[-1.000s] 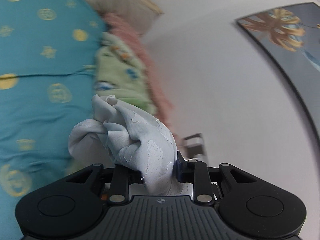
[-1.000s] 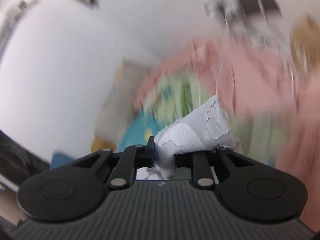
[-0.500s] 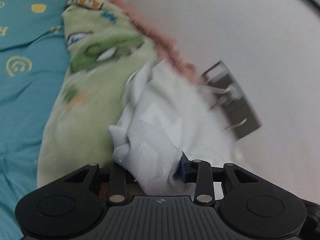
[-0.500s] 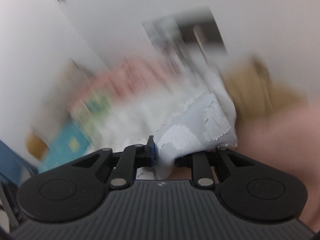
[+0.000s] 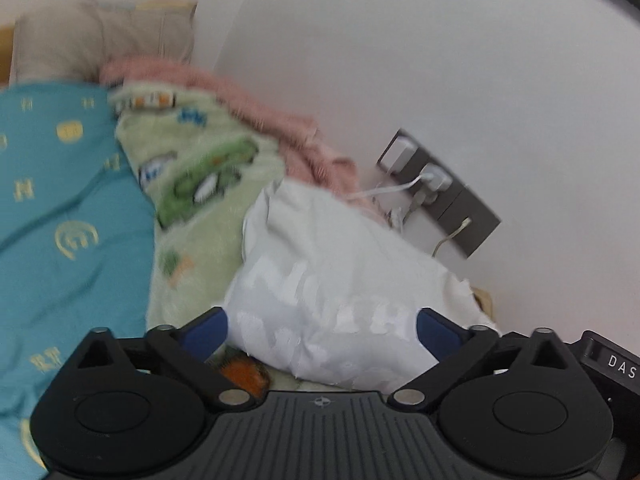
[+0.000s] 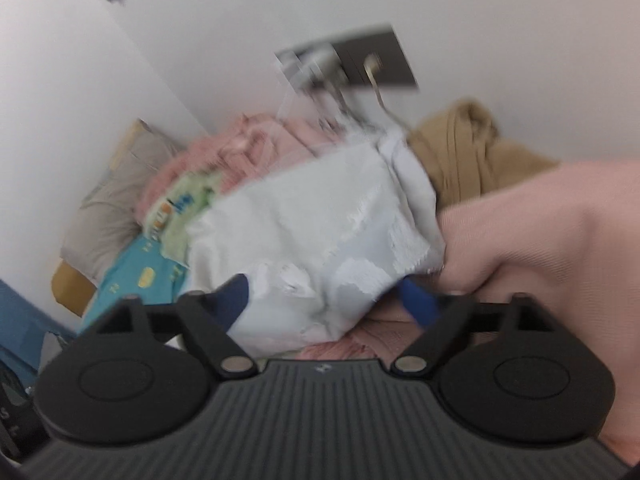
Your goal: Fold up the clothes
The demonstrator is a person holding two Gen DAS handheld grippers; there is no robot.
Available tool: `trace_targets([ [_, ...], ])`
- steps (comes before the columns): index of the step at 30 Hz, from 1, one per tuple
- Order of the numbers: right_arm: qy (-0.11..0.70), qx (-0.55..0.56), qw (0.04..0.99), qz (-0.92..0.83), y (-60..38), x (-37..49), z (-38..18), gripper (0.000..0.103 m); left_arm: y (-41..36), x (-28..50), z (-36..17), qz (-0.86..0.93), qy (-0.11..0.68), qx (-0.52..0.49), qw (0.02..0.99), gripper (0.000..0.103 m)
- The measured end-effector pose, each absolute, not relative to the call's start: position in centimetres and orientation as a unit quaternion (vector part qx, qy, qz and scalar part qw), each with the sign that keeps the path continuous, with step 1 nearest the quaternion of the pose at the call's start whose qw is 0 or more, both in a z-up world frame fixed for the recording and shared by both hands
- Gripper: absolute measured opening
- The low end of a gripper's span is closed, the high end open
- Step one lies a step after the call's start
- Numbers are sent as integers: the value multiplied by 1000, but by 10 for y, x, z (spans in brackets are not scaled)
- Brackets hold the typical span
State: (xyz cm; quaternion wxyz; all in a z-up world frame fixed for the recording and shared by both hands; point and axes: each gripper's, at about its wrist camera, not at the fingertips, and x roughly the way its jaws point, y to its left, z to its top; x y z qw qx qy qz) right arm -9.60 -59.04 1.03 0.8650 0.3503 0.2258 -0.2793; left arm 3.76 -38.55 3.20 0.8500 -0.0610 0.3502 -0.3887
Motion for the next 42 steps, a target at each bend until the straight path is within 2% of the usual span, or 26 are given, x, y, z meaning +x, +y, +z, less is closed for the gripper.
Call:
trace_targets([
  [10,191,241,918,-252,-511,-174,94,85,-306,-76,131,-390,221,7,894,103],
  [18,176,175,941,-229,-439,-237,119,85,-245,-168,165,-375,126,10,919,103],
  [28,130,122,960,-217,-373,-282,118,85,-210,-230,150,-380,110,10,918,103],
  [42,112,89,962,-231,-350,-289,95,85,-175,-238,125,-353,100,8,930,103],
])
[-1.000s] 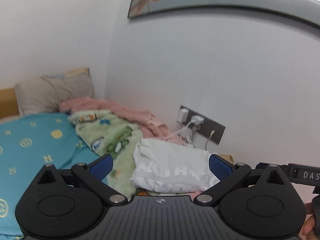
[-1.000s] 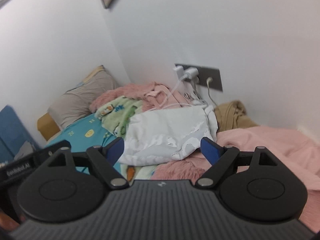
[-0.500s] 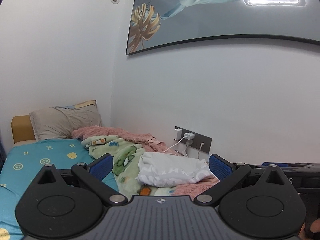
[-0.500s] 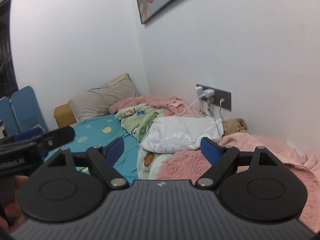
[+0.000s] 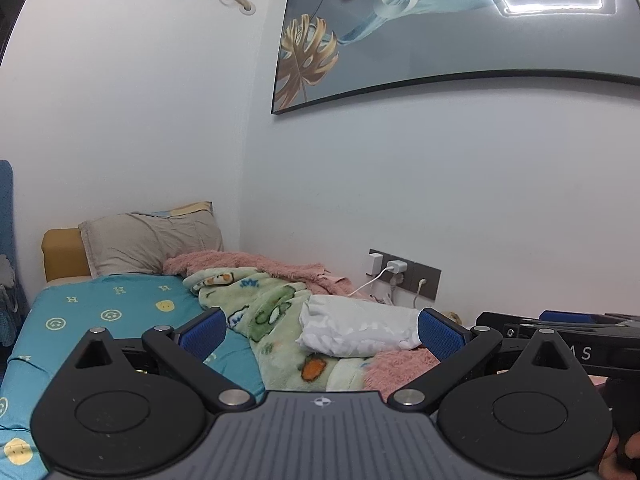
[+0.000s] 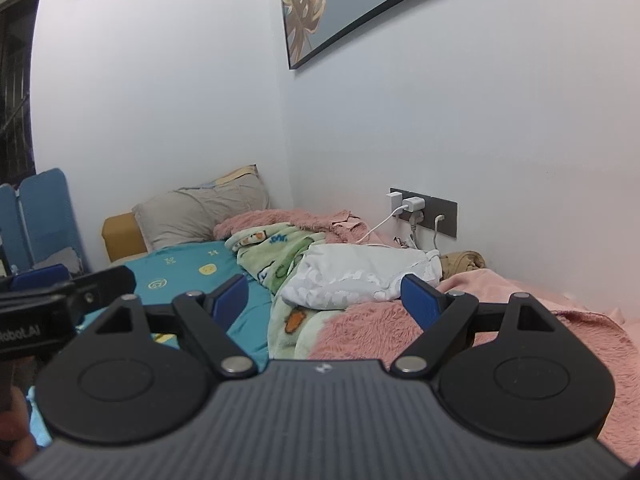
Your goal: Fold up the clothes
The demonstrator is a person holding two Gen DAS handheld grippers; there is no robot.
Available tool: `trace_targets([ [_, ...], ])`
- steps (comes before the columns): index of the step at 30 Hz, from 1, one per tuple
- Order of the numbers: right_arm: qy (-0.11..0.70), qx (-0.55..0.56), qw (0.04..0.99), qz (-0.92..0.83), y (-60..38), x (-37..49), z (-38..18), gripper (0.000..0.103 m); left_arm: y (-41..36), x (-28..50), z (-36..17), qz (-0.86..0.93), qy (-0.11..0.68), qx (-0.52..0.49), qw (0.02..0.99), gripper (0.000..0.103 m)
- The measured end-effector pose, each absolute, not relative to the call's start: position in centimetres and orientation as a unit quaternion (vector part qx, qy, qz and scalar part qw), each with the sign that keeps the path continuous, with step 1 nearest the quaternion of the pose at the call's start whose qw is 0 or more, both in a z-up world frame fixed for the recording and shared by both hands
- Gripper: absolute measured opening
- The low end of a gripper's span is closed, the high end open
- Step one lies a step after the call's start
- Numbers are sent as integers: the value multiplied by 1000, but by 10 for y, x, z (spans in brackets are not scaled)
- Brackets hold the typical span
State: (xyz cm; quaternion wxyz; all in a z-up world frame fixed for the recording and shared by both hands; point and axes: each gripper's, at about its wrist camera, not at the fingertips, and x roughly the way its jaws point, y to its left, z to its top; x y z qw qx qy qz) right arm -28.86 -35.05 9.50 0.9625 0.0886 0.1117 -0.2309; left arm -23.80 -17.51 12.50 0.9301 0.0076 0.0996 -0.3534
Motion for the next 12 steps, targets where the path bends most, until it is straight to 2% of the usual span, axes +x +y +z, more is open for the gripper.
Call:
trace_targets([
  [12,128,71,961,-233,-350,-274,90,85,-170,-222,112,-350,116,3,929,103],
])
